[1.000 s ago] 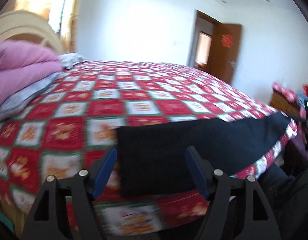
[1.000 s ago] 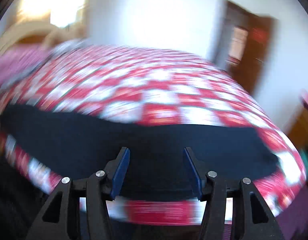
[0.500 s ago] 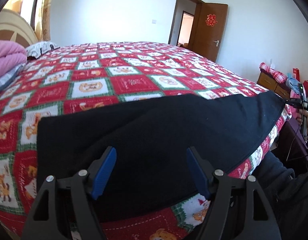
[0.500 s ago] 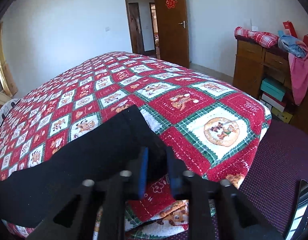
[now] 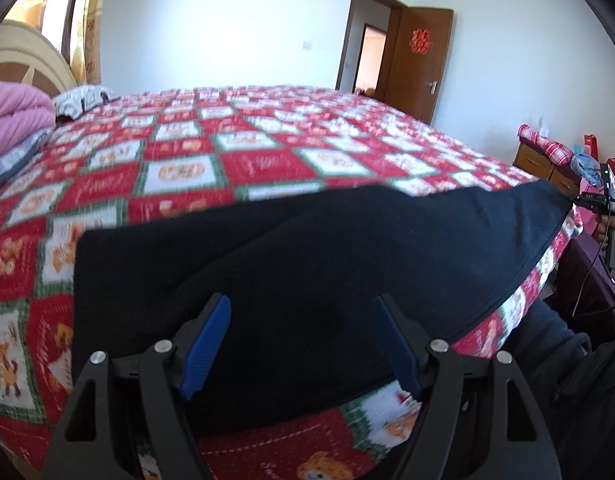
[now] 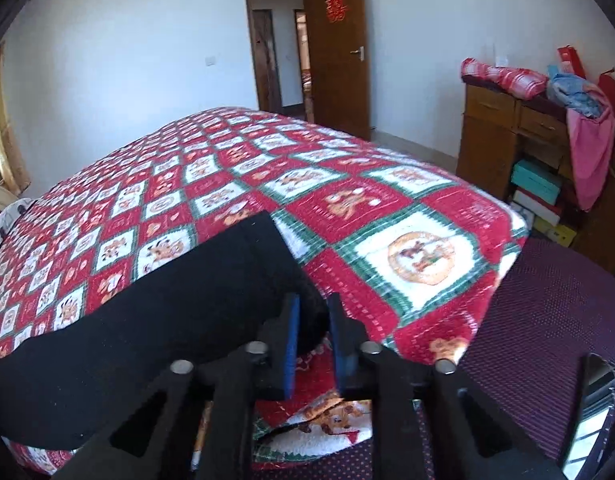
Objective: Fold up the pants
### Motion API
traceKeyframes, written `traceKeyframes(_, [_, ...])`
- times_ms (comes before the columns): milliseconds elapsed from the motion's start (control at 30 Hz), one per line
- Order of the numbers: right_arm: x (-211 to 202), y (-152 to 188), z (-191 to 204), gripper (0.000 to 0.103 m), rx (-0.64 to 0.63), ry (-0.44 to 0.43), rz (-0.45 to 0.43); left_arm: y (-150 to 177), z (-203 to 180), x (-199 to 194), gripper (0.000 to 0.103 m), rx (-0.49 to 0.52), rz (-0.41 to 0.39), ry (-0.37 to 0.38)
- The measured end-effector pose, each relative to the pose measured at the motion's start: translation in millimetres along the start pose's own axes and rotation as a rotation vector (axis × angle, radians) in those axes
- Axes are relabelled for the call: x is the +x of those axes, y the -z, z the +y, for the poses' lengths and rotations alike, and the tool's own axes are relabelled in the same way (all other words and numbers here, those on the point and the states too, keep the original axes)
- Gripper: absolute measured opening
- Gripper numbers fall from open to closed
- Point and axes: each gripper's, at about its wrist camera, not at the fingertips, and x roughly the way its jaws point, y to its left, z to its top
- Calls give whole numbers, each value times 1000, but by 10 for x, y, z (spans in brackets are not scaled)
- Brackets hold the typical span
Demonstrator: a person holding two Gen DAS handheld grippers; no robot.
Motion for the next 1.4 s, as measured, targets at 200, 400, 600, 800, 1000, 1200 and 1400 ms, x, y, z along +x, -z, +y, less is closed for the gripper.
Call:
traceKeyframes(200, [-295, -153, 363, 42, -65, -39, -82, -236, -238, 43, 95, 38, -61, 28])
traceKeyframes(400, [-169, -186, 1539, 42, -147, -475, 63, -333, -533, 414, 95, 70, -35, 64])
traceKeyframes(600, [33, 187, 3259, 42, -332, -830, 306, -172, -701, 560, 95, 83, 26, 153])
traceKeyframes(800, [205, 673, 4570, 42, -486, -1019, 511, -40, -749, 549, 101, 108, 19, 181])
traceKeyframes(1000, [390, 944, 5097, 41, -488, -1121, 739, -26, -715, 521, 102, 86, 11, 221])
traceKeyframes(1200, [168, 1202, 5156, 42, -633, -1218, 824, -15, -757, 536, 103, 109, 17, 212])
traceKeyframes(1400, [170, 1218, 5140, 42, -629, -1271, 870, 3, -775, 554, 103, 145, 23, 198])
